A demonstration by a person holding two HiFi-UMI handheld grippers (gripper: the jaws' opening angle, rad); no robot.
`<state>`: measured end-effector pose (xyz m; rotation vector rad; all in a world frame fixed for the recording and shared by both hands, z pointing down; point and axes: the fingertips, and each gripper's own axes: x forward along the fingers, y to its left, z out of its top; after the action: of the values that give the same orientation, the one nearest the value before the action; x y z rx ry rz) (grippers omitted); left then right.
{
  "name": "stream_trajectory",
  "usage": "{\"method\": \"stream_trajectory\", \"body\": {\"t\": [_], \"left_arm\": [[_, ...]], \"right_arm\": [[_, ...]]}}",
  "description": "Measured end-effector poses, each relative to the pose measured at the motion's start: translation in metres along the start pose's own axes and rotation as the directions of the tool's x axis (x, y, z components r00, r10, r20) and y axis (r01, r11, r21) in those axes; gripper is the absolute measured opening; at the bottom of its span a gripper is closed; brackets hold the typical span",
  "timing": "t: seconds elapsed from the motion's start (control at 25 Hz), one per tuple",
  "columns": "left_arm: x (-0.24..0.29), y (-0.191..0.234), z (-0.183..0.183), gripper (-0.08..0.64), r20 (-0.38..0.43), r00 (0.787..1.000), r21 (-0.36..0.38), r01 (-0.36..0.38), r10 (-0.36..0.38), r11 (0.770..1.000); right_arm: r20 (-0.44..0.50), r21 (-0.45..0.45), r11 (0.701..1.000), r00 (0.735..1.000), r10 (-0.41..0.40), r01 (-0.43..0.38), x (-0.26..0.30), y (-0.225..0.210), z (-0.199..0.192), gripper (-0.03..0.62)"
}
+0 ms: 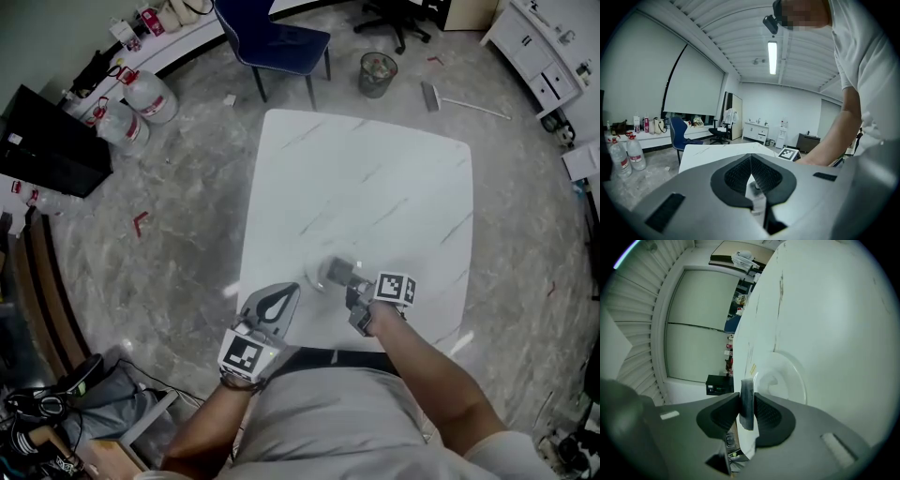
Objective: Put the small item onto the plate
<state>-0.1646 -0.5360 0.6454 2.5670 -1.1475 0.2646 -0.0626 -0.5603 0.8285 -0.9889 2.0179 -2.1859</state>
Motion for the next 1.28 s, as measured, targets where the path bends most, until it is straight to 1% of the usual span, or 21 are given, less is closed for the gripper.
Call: {"method": "stream_trajectory", "body": {"t": [0.16,0.28,0.36,0.48,0.56,0.68,0.8,0.84,1.0,1.12,1.28], "left_arm": [[0.005,-0.001,-0.005,0.006,-0.028,1.000,0.024,0.005,-0.005,1.000],[0.004,0.000,-0.009,0.006,-0.018,1.000,0.006,-0.004,0.004,1.000],[0.004,0.001,-0.009,0.006,-0.029,1.000,-0.008,-0.001,0.001,1.000],[0.005,0.001,-0.009,0.006,-0.040,0.999,-0.008,0.014,-0.015,1.000],[0.005,0.001,-0.010,0.006,-0.039,0.999,-0.007,0.021,-0.022,1.000],[0.004,-0.002,-0.012,0.006,-0.040,0.999,-0.012,0.026,-0.026,1.000],[0.003,-0.004,-0.012,0.006,-0.036,0.999,-0.013,0.030,-0.031,0.999],[0.003,-0.004,-0.010,0.006,-0.031,0.999,-0.011,0.031,-0.031,0.999],[-0.002,-0.003,-0.006,0.006,-0.002,1.000,-0.012,0.030,-0.030,0.999],[-0.006,-0.007,-0.004,0.006,0.000,0.999,-0.018,0.039,-0.039,0.999],[-0.014,-0.007,-0.003,0.006,0.031,0.999,-0.022,0.036,-0.036,0.999]], "right_arm": [[-0.020,0.001,1.000,1.000,-0.013,0.014,0.010,-0.007,0.002,0.094],[-0.023,0.002,1.000,0.999,-0.029,0.029,0.012,-0.010,0.004,0.095],[-0.028,0.002,0.999,0.999,-0.040,0.040,0.012,-0.010,0.004,0.095],[-0.040,-0.001,0.997,0.997,-0.074,0.074,0.013,-0.009,0.002,0.097],[-0.054,-0.023,0.995,0.993,-0.103,0.102,0.014,-0.008,0.001,0.101],[-0.084,-0.100,0.982,0.982,-0.168,0.159,0.012,-0.009,-0.005,0.144],[-0.097,-0.172,0.960,0.965,-0.242,0.223,0.007,-0.012,-0.006,0.173],[-0.094,-0.181,0.954,0.961,-0.259,0.239,0.006,-0.011,-0.005,0.187],[-0.086,-0.191,0.942,0.951,-0.297,0.276,0.002,-0.011,-0.005,0.205],[-0.089,-0.199,0.934,0.943,-0.320,0.297,-0.004,-0.012,-0.007,0.218],[-0.077,-0.196,0.932,0.943,-0.324,0.304,-0.011,-0.008,-0.009,0.229]]}}
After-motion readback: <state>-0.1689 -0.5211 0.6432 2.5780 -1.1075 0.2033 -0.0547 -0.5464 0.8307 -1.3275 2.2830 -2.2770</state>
